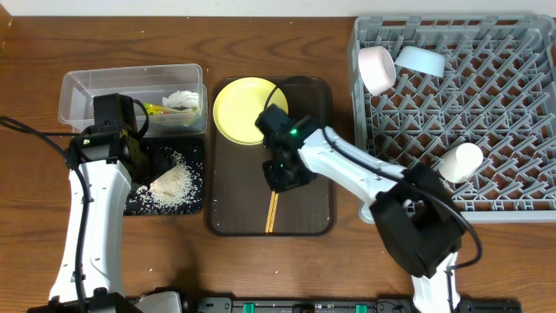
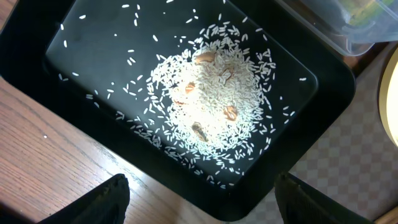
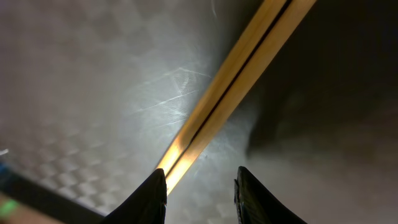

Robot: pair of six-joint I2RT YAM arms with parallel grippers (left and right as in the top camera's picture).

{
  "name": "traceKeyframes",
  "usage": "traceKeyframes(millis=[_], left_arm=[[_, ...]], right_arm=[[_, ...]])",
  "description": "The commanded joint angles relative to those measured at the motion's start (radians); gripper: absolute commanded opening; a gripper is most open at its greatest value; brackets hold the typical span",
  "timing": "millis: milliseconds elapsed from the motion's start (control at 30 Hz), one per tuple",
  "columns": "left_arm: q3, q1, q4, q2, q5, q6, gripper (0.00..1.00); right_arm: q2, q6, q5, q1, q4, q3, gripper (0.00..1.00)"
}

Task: Sort waste into correct bins and load items into the dishwasher rack
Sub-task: 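Reach right gripper to wooden chopsticks on brown tray and grasp one, then carry chopstick with right gripper and insert it upright in rack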

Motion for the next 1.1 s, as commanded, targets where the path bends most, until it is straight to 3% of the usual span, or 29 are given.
traceKeyframes(millis=[0, 400, 667, 1067], left_arm=[[0.007, 0.003, -0.004, -0.002, -0.008, -0.002, 0.77], [0.007, 0.003, -0.003, -0.001, -0.008, -0.002, 0.77], [0.007, 0.003, -0.003, -0.001, -0.008, -0.002, 0.78], [0.007, 0.003, -0.003, -0.001, -0.008, -0.002, 0.77]], right_arm=[[0.035, 0.056, 0.048, 0.019, 0.002, -0.005, 0.34], [0.071, 0.120, 0.138, 0.033, -0.048, -0.005, 0.34], [0.071, 0.131, 0.163, 0.013, -0.074, -0.005, 0.01], [-0.021, 0.063, 0.148, -0.120, -0.085, 0.002, 0.01]])
